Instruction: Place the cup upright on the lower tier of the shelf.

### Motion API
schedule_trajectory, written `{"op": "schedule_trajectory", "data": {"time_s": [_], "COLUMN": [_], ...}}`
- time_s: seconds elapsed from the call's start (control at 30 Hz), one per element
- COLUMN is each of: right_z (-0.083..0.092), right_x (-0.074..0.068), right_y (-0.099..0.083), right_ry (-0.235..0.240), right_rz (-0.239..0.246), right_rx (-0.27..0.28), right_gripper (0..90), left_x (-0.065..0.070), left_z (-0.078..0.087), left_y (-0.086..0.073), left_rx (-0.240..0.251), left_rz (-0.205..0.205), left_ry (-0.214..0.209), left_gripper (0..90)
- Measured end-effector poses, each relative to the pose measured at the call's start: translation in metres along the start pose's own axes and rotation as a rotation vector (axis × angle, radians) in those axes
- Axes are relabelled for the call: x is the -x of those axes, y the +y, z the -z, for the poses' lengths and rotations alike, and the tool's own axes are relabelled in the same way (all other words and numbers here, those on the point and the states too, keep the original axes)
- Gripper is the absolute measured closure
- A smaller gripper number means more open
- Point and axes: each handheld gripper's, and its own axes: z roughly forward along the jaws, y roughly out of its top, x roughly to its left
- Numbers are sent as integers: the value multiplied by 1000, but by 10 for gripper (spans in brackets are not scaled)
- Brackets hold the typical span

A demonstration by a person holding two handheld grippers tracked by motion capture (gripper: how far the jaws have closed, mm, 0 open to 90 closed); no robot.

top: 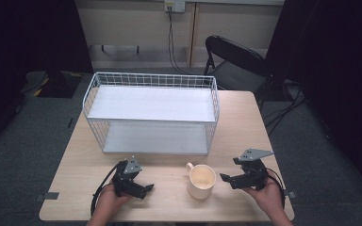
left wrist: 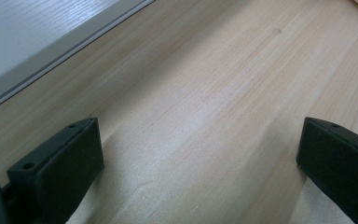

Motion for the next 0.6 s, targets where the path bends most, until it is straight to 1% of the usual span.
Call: {"op": "schedule_trajectory", "data": {"time_s": [0.17, 0.23, 0.27, 0.3, 0.6], "right_z": [-2, -2, -2, -2, 3], "right_x": [-4, -4, -5, -5, -8], "right_y": [7, 7, 10, 10, 23], "right_ry": [13, 13, 24, 24, 32], "right_rz": [9, 9, 4, 4, 12], "right_rx": [-1, -2, 6, 6, 22], "right_gripper": [170, 169, 169, 169, 170], "left_x": [0, 0, 0, 0, 0], "left_z": [0, 0, 0, 0, 0], "left_y": [0, 0, 0, 0, 0], "left_rx": [0, 0, -1, -1, -1], "left_rz": [0, -1, 0, 0, 4], "left_ry": [0, 1, 1, 1, 1], "left_gripper": [0, 0, 0, 0, 0]}}
